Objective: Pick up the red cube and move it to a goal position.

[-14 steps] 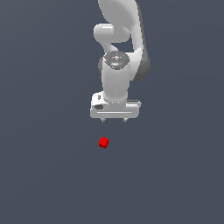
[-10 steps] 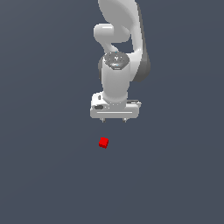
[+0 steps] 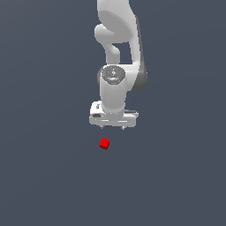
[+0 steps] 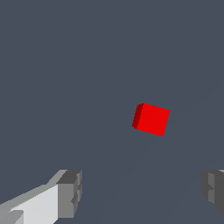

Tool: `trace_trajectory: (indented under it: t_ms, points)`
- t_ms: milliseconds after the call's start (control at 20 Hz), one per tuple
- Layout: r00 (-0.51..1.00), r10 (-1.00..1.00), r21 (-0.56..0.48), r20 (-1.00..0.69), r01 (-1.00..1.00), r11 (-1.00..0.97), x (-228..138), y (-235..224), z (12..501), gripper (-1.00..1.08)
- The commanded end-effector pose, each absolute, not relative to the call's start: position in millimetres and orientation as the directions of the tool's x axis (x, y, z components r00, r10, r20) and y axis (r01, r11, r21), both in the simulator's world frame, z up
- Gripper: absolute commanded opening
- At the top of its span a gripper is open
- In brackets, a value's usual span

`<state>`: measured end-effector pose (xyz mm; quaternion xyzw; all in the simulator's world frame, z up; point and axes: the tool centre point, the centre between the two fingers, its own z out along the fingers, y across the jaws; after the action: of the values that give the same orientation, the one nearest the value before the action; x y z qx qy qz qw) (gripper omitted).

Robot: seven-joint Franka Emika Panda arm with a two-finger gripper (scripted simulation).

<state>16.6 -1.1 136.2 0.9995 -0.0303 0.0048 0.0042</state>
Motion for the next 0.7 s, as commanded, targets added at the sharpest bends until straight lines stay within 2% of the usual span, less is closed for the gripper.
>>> trace_trajectory:
  t_ms: [0,650]
  points:
    - [0.995,-0.096,0.008,0.008,-0.097,-0.995,21,-7,120,1.0]
    - [0.957,-0.289,0.002,0.002,-0.289,-0.957,46,-39,34,1.0]
